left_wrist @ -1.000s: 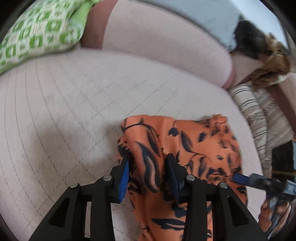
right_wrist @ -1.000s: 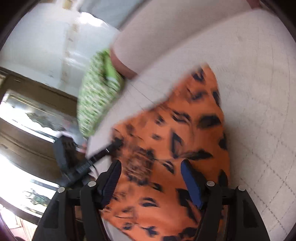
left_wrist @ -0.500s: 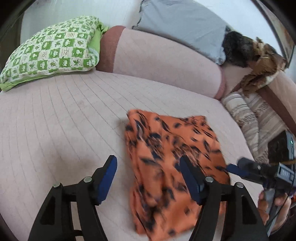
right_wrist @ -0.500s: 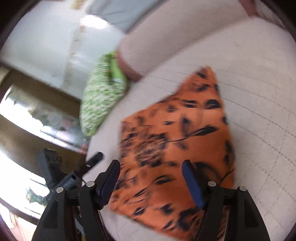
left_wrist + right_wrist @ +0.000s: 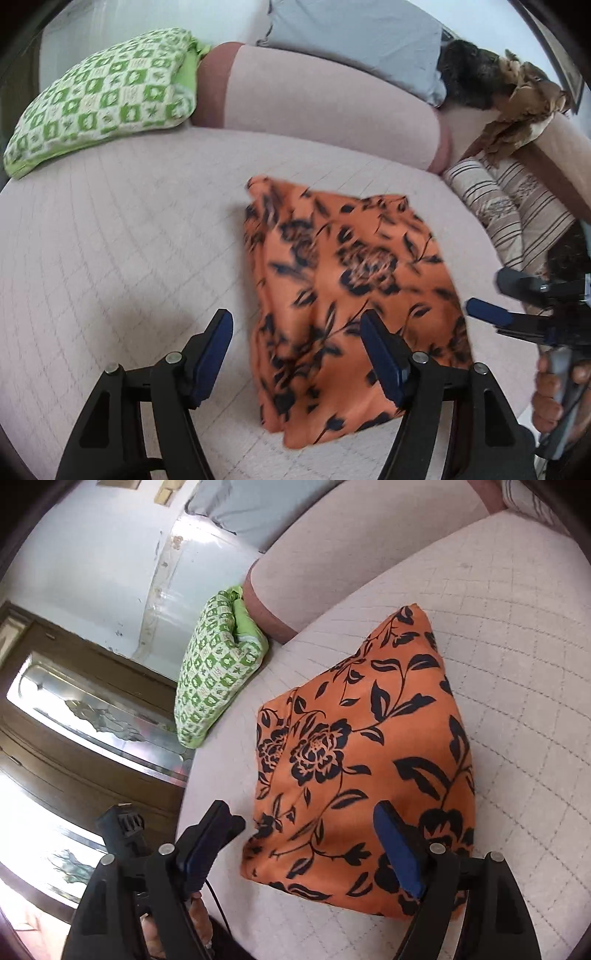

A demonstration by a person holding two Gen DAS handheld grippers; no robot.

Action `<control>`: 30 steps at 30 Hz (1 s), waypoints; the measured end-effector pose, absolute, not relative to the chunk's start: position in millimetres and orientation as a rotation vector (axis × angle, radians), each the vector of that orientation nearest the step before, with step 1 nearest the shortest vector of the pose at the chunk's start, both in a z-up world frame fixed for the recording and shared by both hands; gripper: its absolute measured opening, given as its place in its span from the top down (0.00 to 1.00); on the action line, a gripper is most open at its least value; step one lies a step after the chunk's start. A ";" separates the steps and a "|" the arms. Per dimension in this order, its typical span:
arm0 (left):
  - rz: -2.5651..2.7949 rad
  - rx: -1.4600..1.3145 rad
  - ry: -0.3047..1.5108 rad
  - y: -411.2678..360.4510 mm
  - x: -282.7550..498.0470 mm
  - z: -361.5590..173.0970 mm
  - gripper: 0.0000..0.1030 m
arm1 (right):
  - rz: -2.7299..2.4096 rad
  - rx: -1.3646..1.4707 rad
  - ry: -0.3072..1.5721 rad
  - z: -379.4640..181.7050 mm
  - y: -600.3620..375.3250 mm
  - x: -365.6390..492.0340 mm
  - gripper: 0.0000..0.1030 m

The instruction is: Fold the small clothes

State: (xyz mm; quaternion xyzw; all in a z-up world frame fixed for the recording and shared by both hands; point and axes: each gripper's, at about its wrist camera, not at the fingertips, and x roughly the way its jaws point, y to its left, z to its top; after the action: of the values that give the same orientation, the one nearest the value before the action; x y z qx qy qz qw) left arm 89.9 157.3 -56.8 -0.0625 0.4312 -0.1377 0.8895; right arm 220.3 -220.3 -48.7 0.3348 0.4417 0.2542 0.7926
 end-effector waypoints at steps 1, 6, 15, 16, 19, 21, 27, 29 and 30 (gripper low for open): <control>-0.294 -0.115 0.882 153.4 96.2 -53.5 0.30 | 0.552 0.711 0.948 -46.5 -221.7 226.4 0.20; -0.256 -0.106 0.880 144.4 139.0 -61.1 0.30 | 0.547 0.741 0.904 -40.4 -231.4 271.8 0.20; -0.227 -0.119 0.997 145.4 172.5 -116.1 0.23 | 0.510 0.781 0.973 -85.2 -240.6 319.2 0.20; -0.227 -0.114 0.993 145.9 171.8 -114.8 0.23 | 0.525 0.759 0.949 -75.7 -238.3 315.0 0.20; -0.214 -0.108 0.989 147.0 168.7 -111.9 0.23 | 0.486 0.721 0.920 -71.8 -236.9 313.3 0.19; -0.207 -0.115 1.000 148.3 163.3 -109.0 0.23 | 0.446 0.715 0.986 -93.6 -237.3 324.2 0.18; -0.172 -0.079 0.951 150.8 125.5 -79.4 0.23 | 0.447 0.638 0.921 -45.3 -222.5 283.5 0.19; -0.174 -0.079 0.937 152.2 111.8 -70.1 0.23 | 0.447 0.581 0.894 -26.7 -213.6 253.1 0.19; -0.168 -0.068 0.930 153.5 102.9 -64.9 0.23 | 0.428 0.557 0.889 -20.3 -210.6 240.8 0.19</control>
State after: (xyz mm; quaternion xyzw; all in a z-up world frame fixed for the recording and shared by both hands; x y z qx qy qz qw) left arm 102.9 153.5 -64.9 -0.0328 0.4478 -0.0810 0.8898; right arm 240.8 -210.6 -20.3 0.2638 0.4212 0.2026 0.8438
